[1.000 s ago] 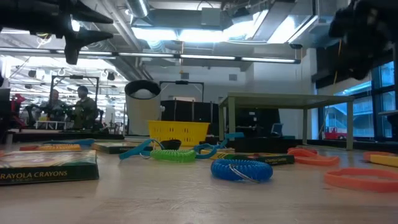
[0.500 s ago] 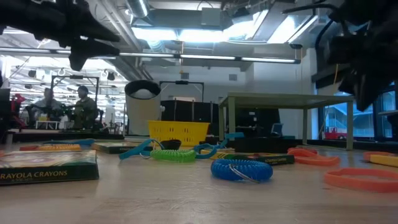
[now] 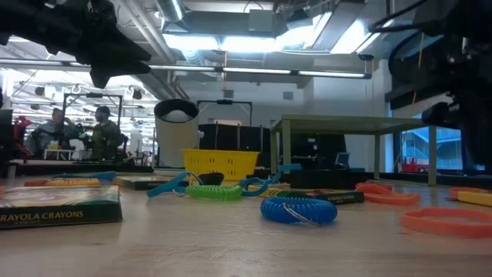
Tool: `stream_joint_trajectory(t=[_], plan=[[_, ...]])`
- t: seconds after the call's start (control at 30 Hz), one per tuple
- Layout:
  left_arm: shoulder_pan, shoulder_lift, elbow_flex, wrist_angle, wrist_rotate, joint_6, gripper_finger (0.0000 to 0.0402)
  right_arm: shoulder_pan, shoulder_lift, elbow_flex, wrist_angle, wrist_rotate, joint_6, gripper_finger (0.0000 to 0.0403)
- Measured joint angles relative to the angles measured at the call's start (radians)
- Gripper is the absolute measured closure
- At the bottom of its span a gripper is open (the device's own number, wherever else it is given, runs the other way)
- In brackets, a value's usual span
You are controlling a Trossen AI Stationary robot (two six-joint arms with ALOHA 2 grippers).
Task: Pick & Place Office Desk Supplies
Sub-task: Put the orange rubber band into the red bin
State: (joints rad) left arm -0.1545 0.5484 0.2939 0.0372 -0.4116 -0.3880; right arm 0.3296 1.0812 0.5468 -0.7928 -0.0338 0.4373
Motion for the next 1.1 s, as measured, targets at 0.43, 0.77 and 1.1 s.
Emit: stream_joint_trajectory(t=[0.43, 0.77, 1.1], plan=[[0.0, 0.0, 0.001, 0.005, 0.017, -0.001, 0.0254, 0.006, 0.098, -0.001, 0.168, 0.035, 0.109, 0.0261], [0.0, 0.0, 0.001, 0.003, 0.021, 0.007, 0.0254, 0.006, 0.159, -0.001, 0.149, 0.079, 0.158, 0.0225], [0.0, 0.0, 0.001, 0.003, 0.022, 0.007, 0.0254, 0.007, 0.285, 0.005, 0.146, 0.165, 0.189, 0.0249]])
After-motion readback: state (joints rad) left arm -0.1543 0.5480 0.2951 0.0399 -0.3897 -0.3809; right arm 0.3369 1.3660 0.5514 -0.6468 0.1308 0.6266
